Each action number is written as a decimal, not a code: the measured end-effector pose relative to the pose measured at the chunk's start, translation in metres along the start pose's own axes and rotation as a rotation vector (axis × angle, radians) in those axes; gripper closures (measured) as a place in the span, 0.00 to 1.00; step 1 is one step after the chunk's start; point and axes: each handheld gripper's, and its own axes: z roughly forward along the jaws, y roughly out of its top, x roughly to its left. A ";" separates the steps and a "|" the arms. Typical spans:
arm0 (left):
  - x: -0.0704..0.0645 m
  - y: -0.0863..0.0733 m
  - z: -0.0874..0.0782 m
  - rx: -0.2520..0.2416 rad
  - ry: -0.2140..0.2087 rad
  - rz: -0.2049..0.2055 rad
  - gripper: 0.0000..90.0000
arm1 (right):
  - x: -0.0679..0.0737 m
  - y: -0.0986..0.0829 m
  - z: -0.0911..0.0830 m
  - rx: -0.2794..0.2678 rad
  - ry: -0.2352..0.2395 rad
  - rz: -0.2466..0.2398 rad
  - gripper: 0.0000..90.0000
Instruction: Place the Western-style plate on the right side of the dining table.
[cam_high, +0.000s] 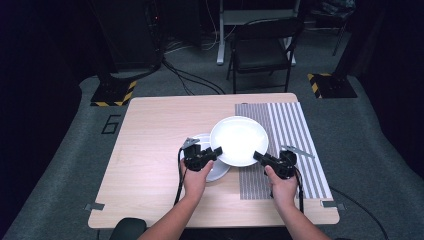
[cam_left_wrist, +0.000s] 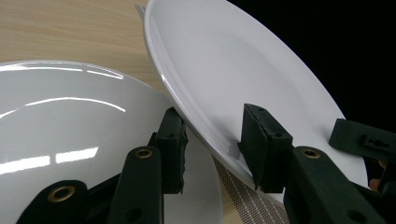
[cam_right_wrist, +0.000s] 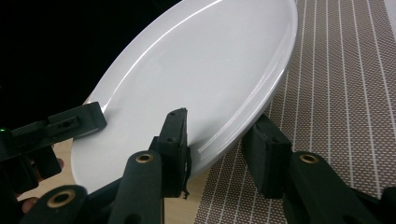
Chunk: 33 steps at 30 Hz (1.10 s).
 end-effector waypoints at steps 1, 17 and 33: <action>-0.001 0.000 0.001 0.001 -0.003 0.003 0.68 | -0.001 0.000 -0.002 -0.004 -0.002 0.003 0.68; -0.013 0.002 0.017 0.020 -0.040 0.024 0.68 | -0.011 0.001 -0.017 -0.038 -0.040 0.010 0.68; -0.023 0.002 0.029 0.034 -0.071 0.029 0.68 | -0.019 0.001 -0.030 -0.067 -0.073 0.025 0.68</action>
